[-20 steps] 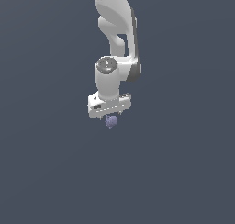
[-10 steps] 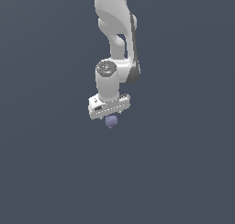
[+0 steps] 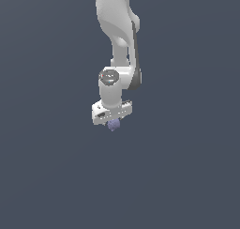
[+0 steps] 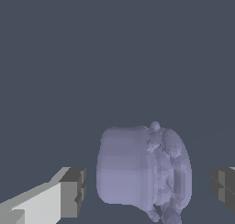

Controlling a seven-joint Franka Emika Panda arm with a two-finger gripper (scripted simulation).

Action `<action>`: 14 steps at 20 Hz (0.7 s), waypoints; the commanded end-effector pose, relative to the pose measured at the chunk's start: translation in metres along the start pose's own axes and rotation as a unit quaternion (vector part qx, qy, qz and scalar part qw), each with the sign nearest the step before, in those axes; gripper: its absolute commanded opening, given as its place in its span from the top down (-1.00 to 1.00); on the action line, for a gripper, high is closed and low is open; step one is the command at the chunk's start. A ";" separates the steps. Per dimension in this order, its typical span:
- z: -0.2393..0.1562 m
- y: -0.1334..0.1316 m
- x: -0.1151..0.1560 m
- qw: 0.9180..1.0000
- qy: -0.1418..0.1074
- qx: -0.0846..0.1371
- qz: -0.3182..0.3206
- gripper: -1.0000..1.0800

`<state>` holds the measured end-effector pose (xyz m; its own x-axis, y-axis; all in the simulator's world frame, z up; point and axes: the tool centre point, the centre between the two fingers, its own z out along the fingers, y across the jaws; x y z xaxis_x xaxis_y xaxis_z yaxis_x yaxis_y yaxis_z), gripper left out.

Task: Pick up the object and move it to a goal position.

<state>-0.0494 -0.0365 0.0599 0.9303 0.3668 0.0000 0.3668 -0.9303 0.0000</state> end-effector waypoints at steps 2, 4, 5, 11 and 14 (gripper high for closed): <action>0.015 0.000 0.000 1.000 0.000 0.000 -0.001 -0.92; 0.019 0.000 0.000 1.000 0.000 0.000 -0.001 -0.92; 0.021 0.000 0.000 1.000 0.000 0.000 -0.001 -0.92; 0.022 0.000 0.000 1.000 0.000 0.000 -0.001 1.00; 0.022 0.000 0.000 1.000 0.000 0.000 -0.001 1.00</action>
<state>-0.0487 -0.0371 0.0392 0.9299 0.3677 0.0010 0.3677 -0.9299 0.0008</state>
